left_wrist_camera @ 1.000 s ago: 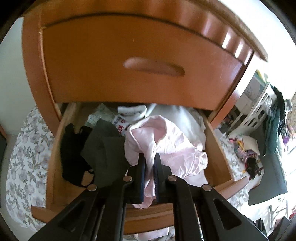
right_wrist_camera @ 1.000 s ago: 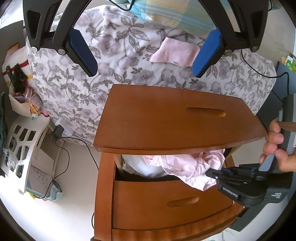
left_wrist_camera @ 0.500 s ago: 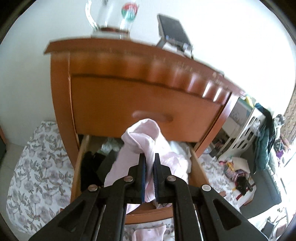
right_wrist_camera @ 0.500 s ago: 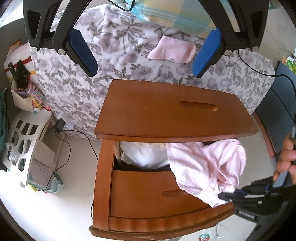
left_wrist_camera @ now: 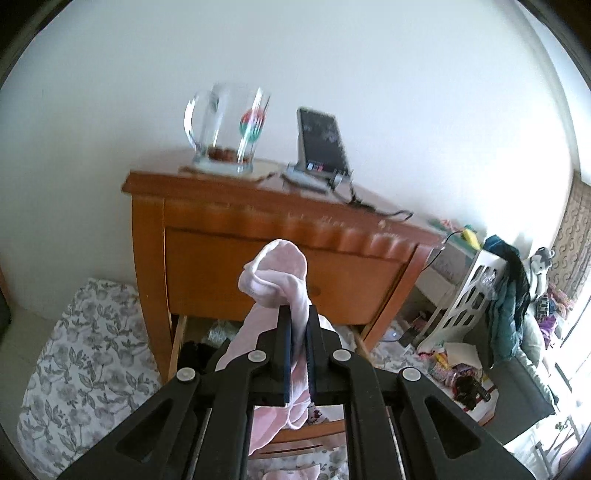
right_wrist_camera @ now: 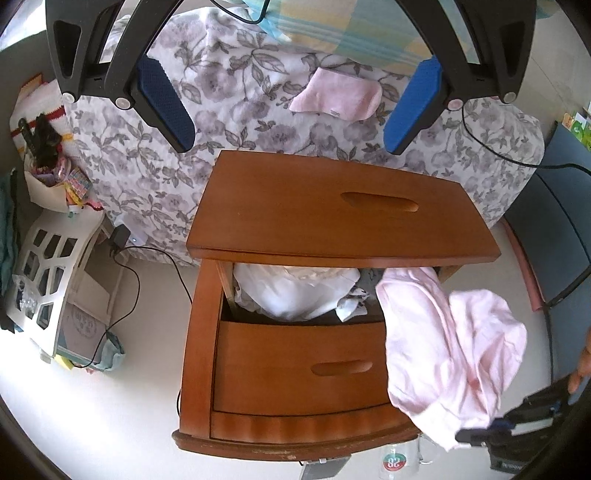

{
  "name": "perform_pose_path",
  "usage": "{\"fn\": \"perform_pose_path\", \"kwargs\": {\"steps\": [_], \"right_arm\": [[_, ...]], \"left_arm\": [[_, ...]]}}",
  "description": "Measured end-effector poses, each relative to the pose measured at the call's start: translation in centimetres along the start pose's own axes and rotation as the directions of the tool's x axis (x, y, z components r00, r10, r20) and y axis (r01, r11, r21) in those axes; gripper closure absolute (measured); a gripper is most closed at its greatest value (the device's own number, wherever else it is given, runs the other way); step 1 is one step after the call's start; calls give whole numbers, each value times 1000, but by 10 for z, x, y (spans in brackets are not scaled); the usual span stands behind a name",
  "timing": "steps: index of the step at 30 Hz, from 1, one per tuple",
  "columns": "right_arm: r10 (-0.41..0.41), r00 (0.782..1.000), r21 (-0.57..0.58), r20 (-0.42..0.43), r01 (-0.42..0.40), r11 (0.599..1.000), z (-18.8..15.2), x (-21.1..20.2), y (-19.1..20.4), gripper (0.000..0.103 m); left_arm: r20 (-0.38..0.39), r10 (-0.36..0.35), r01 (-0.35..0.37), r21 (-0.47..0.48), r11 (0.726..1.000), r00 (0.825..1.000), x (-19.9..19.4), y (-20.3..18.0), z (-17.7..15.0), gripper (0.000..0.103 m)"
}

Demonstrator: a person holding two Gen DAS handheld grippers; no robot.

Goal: Take underwear out of drawer
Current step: 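Lift the pink shirt up out of the drawer with the left tool, then lower the pink shirt onto the bed cover beside the sock and open the left tool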

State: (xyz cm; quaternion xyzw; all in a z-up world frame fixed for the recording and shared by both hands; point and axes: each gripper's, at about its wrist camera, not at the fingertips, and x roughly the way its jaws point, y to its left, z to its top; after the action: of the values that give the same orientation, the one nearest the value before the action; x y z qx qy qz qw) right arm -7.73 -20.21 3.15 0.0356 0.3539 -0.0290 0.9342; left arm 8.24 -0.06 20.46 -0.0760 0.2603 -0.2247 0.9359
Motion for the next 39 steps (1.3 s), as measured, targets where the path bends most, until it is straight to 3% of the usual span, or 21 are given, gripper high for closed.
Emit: {"fn": "perform_pose_path", "kwargs": {"steps": [17,21,30,39], "right_arm": [[12,999,0,33,-12,1000,1,-15,5,0],[14,999,3,38,-14,1000,1,-17,6,0],[22,999,-8,38,-22,1000,1,-20,10,0],[19,1000,-7,17,-18,1000,-2,-15,9,0]], "left_arm": [[104,-41,33,77,996,994,-85,-24,3,97],[122,-16,5,92,996,992,-96,-25,-4,96],[45,11,-14,60,998,999,-89,-10,-30,96],[-85,18,-16,25,1000,996,-59,-1,-65,96]]}}
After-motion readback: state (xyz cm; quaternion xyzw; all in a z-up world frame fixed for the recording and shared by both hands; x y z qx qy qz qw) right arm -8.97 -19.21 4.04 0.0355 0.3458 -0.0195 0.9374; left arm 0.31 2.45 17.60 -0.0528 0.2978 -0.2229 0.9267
